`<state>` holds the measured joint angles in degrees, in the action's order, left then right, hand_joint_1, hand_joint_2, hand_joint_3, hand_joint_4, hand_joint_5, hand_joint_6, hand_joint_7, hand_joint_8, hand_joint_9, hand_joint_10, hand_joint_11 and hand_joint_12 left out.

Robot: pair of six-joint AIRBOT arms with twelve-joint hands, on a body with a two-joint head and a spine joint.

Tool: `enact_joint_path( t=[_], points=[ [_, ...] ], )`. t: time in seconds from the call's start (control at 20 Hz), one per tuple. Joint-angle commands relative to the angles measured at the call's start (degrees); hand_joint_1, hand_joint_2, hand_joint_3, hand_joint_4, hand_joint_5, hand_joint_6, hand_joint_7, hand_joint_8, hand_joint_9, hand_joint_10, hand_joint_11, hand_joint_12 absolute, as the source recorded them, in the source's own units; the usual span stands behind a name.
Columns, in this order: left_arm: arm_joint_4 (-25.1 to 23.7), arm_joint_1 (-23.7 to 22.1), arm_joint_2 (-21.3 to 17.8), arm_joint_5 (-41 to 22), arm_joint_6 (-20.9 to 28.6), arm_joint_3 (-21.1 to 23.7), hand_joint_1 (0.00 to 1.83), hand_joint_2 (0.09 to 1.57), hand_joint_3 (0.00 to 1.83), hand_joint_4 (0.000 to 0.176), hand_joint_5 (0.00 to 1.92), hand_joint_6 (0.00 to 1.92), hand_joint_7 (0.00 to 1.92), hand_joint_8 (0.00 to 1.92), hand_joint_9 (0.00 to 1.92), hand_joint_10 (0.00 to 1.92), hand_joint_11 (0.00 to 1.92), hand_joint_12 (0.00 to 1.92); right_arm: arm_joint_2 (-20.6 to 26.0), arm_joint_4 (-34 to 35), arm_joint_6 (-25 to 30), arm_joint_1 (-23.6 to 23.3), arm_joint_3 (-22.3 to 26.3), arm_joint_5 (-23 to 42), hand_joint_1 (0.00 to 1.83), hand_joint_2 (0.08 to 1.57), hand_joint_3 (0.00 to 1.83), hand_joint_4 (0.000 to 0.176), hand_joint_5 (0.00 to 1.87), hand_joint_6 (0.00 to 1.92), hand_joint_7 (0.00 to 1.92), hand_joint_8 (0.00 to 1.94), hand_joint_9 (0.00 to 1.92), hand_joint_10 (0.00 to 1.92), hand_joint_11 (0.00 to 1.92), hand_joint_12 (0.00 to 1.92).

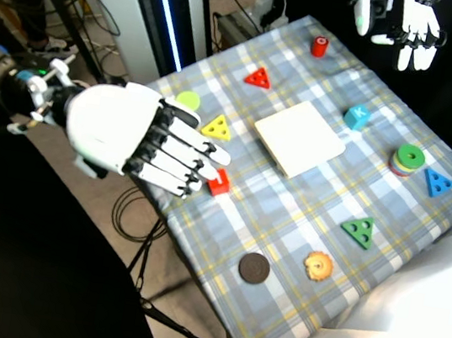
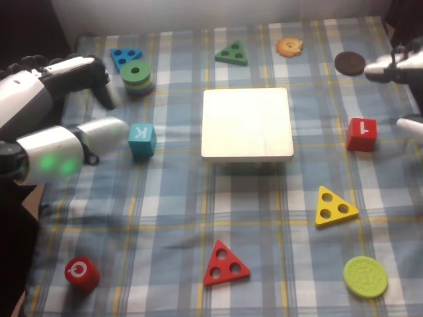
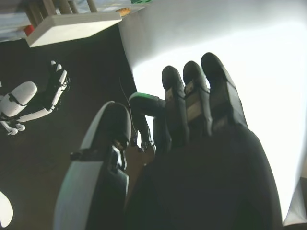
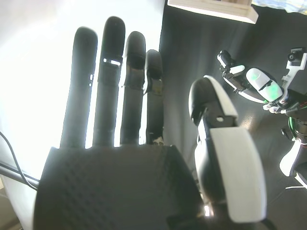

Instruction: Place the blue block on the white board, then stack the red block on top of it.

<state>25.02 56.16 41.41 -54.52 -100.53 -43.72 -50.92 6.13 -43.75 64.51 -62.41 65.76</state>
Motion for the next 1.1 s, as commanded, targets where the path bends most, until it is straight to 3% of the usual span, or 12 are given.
enact_joint_path(
  t=[0.0, 0.15, 0.2, 0.3, 0.5, 0.7, 0.9, 1.05],
  points=[
    [-0.61, -1.11, 0.38, -5.66, 0.23, -0.64, 0.38, 1.09, 0.0, 0.176, 0.32, 0.0, 0.35, 0.01, 0.35, 0.01, 0.06, 0.4, 0.11, 0.62, 0.28, -0.75, -0.22, 6.95, 0.77, 1.31, 0.0, 0.0, 0.51, 0.0, 0.46, 0.0, 0.46, 0.0, 0.3, 0.44],
    [1.48, -3.46, 1.82, -0.71, -2.59, -3.18, 0.48, 1.05, 0.0, 0.174, 0.3, 0.01, 0.34, 0.0, 0.35, 0.01, 0.06, 0.4, 0.11, 0.32, 0.39, -0.88, -0.23, 6.95, 0.76, 1.32, 0.0, 0.0, 0.5, 0.0, 0.47, 0.0, 0.47, 0.0, 0.31, 0.43],
    [3.52, -4.73, 2.65, 1.12, -7.24, -3.74, 0.51, 1.05, 0.0, 0.168, 0.3, 0.01, 0.34, 0.0, 0.35, 0.0, 0.05, 0.41, 0.11, 0.23, 0.42, -0.88, -0.23, 6.95, 0.76, 1.32, 0.0, 0.0, 0.5, 0.0, 0.48, 0.0, 0.47, 0.0, 0.32, 0.39],
    [8.62, -7.42, 5.31, 4.91, -20.59, -4.91, 0.61, 1.0, 0.0, 0.175, 0.3, 0.0, 0.35, 0.0, 0.32, 0.0, 0.02, 0.35, 0.11, 0.02, 0.5, -0.88, -0.23, 6.95, 0.75, 1.32, 0.0, 0.0, 0.5, 0.0, 0.48, 0.0, 0.47, 0.0, 0.33, 0.38],
    [14.78, -10.61, 9.65, 10.07, -35.25, -8.29, 0.66, 0.98, 0.0, 0.176, 0.33, 0.0, 0.34, 0.0, 0.31, 0.0, 0.03, 0.26, 0.11, -0.7, 0.98, -0.92, -0.32, 6.96, 0.73, 1.32, 0.0, 0.0, 0.5, 0.0, 0.49, 0.0, 0.48, 0.0, 0.35, 0.38],
    [16.63, -11.98, 11.18, 12.63, -38.25, -10.54, 0.71, 0.91, 0.0, 0.176, 0.42, 0.01, 0.37, 0.0, 0.32, 0.0, 0.04, 0.26, 0.11, -1.16, 1.11, -0.99, -0.45, 6.79, 0.74, 1.33, 0.0, 0.0, 0.5, 0.0, 0.48, 0.0, 0.47, 0.0, 0.34, 0.36],
    [18.6, -12.83, 12.71, 14.29, -41.2, -12.42, 0.72, 0.9, 0.0, 0.164, 0.44, 0.01, 0.36, 0.0, 0.3, 0.0, 0.04, 0.26, 0.11, -1.82, 1.13, -1.64, -0.73, 6.15, 0.75, 1.34, 0.0, 0.0, 0.5, 0.0, 0.48, 0.0, 0.48, 0.0, 0.37, 0.29],
    [20.09, -13.91, 14.23, 15.78, -43.81, -14.05, 0.74, 0.9, 0.0, 0.17, 0.47, 0.02, 0.37, 0.0, 0.3, 0.0, 0.04, 0.25, 0.08, -2.05, 1.13, -1.68, -0.76, 6.03, 0.73, 1.34, 0.0, 0.0, 0.5, 0.0, 0.48, 0.0, 0.48, 0.0, 0.37, 0.28]
  ],
)
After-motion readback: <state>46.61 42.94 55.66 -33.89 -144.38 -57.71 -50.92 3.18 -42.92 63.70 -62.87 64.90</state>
